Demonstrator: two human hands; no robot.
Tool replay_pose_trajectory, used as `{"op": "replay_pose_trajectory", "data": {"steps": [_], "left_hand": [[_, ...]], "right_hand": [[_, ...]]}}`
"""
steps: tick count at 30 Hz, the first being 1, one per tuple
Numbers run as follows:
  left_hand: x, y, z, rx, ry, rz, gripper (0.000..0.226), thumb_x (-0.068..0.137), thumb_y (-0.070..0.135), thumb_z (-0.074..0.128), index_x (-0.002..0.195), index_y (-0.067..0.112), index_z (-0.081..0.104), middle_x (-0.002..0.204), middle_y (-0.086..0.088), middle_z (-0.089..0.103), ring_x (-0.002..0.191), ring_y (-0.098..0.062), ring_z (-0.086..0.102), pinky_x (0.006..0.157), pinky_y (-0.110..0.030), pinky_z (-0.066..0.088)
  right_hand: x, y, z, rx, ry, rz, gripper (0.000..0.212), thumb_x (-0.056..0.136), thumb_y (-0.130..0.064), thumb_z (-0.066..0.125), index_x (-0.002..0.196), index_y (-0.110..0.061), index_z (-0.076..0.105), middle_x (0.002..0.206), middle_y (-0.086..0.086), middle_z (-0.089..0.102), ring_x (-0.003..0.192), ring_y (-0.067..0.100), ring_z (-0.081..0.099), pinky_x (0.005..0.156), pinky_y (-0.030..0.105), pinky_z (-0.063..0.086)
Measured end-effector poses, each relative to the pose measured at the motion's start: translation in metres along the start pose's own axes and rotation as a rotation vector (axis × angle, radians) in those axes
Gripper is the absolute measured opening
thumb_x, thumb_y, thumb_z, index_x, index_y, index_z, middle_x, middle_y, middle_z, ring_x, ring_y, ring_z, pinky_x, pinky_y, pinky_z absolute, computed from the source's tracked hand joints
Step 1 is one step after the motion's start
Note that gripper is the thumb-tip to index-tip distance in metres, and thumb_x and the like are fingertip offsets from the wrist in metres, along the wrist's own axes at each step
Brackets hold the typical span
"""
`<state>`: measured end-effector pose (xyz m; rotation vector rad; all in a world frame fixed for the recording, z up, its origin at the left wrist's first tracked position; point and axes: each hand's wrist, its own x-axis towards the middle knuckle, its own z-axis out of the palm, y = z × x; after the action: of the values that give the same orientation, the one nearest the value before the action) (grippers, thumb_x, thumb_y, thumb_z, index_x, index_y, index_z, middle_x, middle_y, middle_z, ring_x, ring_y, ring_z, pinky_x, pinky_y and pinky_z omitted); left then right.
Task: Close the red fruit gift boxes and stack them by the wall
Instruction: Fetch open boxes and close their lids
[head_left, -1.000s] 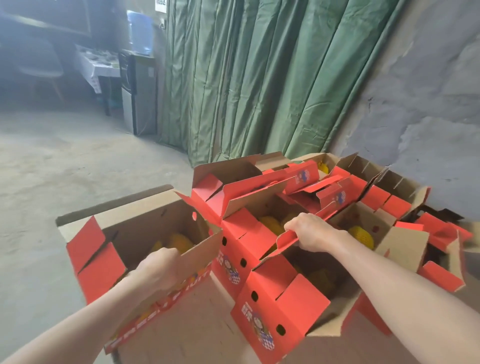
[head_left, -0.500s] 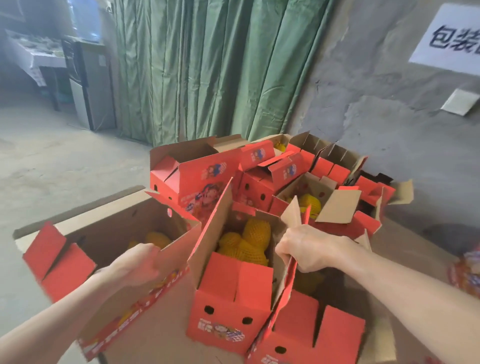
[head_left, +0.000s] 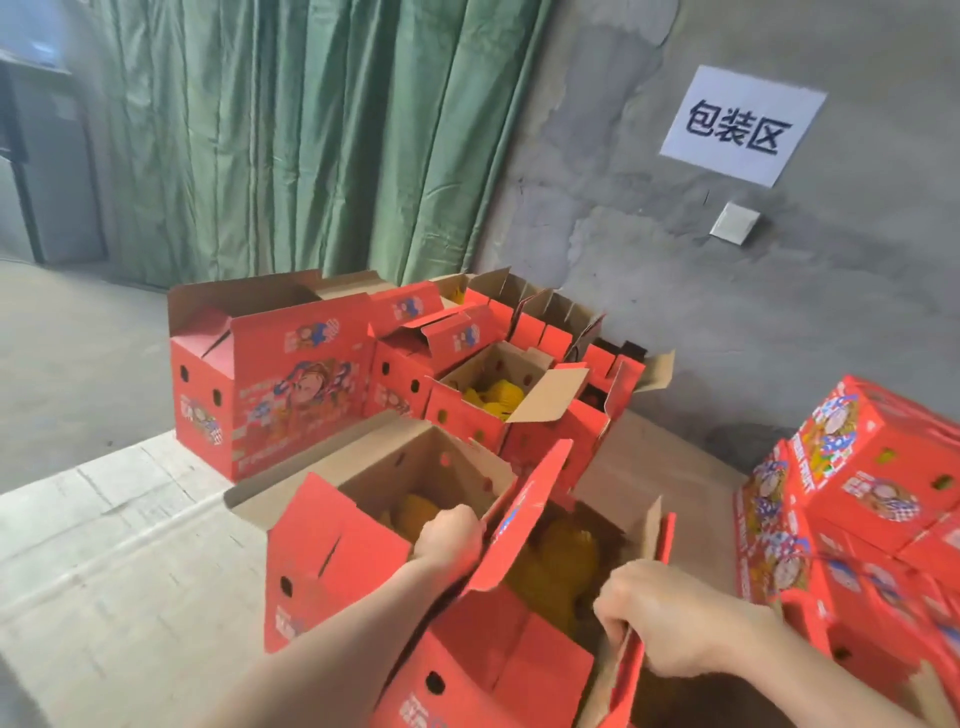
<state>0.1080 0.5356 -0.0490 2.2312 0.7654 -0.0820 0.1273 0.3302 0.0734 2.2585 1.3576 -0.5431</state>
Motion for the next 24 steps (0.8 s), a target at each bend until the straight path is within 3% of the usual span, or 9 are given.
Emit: {"op": "replay_pose_trajectory", "data": {"steps": [4, 6, 8, 10, 12, 17, 19, 21, 24], "left_hand": [[-0.010, 0.043, -0.020, -0.429, -0.039, -0.001, 0.028, 0.098, 0.016, 0.038, 0.111, 0.004, 0.060, 0.108, -0.011, 0.064, 0.094, -0.025, 0.061, 0.073, -0.028, 0.045], [-0.019, 0.058, -0.039, -0.648, -0.016, 0.036, 0.022, 0.096, 0.008, 0.039, 0.100, 0.006, 0.060, 0.089, -0.003, 0.061, 0.073, -0.014, 0.057, 0.056, -0.021, 0.045], [-0.031, 0.062, -0.062, -0.753, 0.018, 0.134, 0.023, 0.096, 0.006, 0.043, 0.083, 0.010, 0.062, 0.078, 0.000, 0.059, 0.065, -0.011, 0.055, 0.047, -0.016, 0.043], [-0.037, 0.047, -0.087, -0.712, 0.111, 0.279, 0.024, 0.095, 0.008, 0.047, 0.078, 0.018, 0.060, 0.081, 0.004, 0.061, 0.076, -0.015, 0.063, 0.055, -0.018, 0.049], [-0.034, 0.013, -0.111, -0.505, 0.274, 0.341, 0.016, 0.093, 0.011, 0.051, 0.090, 0.018, 0.066, 0.088, 0.005, 0.062, 0.083, -0.016, 0.065, 0.066, -0.022, 0.052], [0.002, -0.107, -0.165, -0.347, 0.594, 0.107, 0.015, 0.083, 0.002, 0.055, 0.078, 0.011, 0.066, 0.079, -0.006, 0.059, 0.077, -0.025, 0.059, 0.073, -0.041, 0.054], [0.026, -0.150, -0.184, -0.345, 0.681, -0.020, 0.021, 0.084, 0.006, 0.059, 0.105, 0.008, 0.061, 0.105, -0.012, 0.058, 0.102, -0.030, 0.054, 0.091, -0.041, 0.045], [0.055, -0.184, -0.201, -0.293, 0.685, -0.097, 0.054, 0.084, 0.013, 0.064, 0.133, 0.001, 0.043, 0.133, -0.018, 0.046, 0.126, -0.031, 0.040, 0.105, -0.038, 0.031], [0.103, -0.207, -0.226, -0.046, 0.589, -0.065, 0.082, 0.085, 0.026, 0.066, 0.148, 0.004, 0.020, 0.157, -0.012, 0.019, 0.145, -0.024, 0.014, 0.117, -0.037, 0.016]], "right_hand": [[-0.011, 0.029, -0.040, 0.476, -0.252, -0.055, 0.043, 0.082, -0.011, 0.071, 0.123, -0.018, 0.063, 0.119, -0.012, 0.062, 0.094, -0.013, 0.058, 0.078, 0.005, 0.043], [0.002, 0.034, -0.065, 0.684, -0.028, -0.039, 0.027, 0.085, -0.016, 0.070, 0.111, -0.023, 0.067, 0.110, -0.015, 0.066, 0.097, -0.008, 0.062, 0.081, 0.008, 0.045], [0.031, 0.025, -0.079, 0.697, 0.386, 0.035, 0.006, 0.088, -0.023, 0.066, 0.086, -0.028, 0.068, 0.091, -0.015, 0.069, 0.090, 0.005, 0.065, 0.075, 0.015, 0.050], [0.069, 0.001, -0.084, 0.635, 0.578, 0.102, 0.008, 0.091, -0.026, 0.061, 0.084, -0.027, 0.064, 0.089, -0.014, 0.064, 0.086, 0.007, 0.062, 0.065, 0.016, 0.048], [0.106, -0.026, -0.082, 0.543, 0.534, 0.081, 0.007, 0.093, -0.026, 0.059, 0.098, -0.025, 0.064, 0.100, -0.008, 0.063, 0.088, 0.010, 0.060, 0.064, 0.018, 0.046], [0.193, -0.077, -0.084, 0.222, 0.332, -0.001, 0.053, 0.093, -0.017, 0.054, 0.143, -0.027, 0.036, 0.148, 0.003, 0.036, 0.133, 0.027, 0.039, 0.096, 0.037, 0.040], [0.220, -0.090, -0.086, 0.159, 0.272, -0.054, 0.068, 0.092, -0.006, 0.051, 0.150, -0.029, 0.023, 0.158, 0.001, 0.016, 0.145, 0.024, 0.017, 0.113, 0.040, 0.027], [0.243, -0.098, -0.083, 0.072, 0.217, -0.075, 0.065, 0.090, 0.000, 0.047, 0.148, -0.025, 0.031, 0.155, 0.003, 0.025, 0.145, 0.024, 0.017, 0.115, 0.038, 0.024], [0.265, -0.107, -0.076, -0.017, 0.167, -0.040, 0.049, 0.087, 0.002, 0.045, 0.130, -0.019, 0.055, 0.130, 0.008, 0.054, 0.126, 0.028, 0.042, 0.099, 0.039, 0.042]]}}
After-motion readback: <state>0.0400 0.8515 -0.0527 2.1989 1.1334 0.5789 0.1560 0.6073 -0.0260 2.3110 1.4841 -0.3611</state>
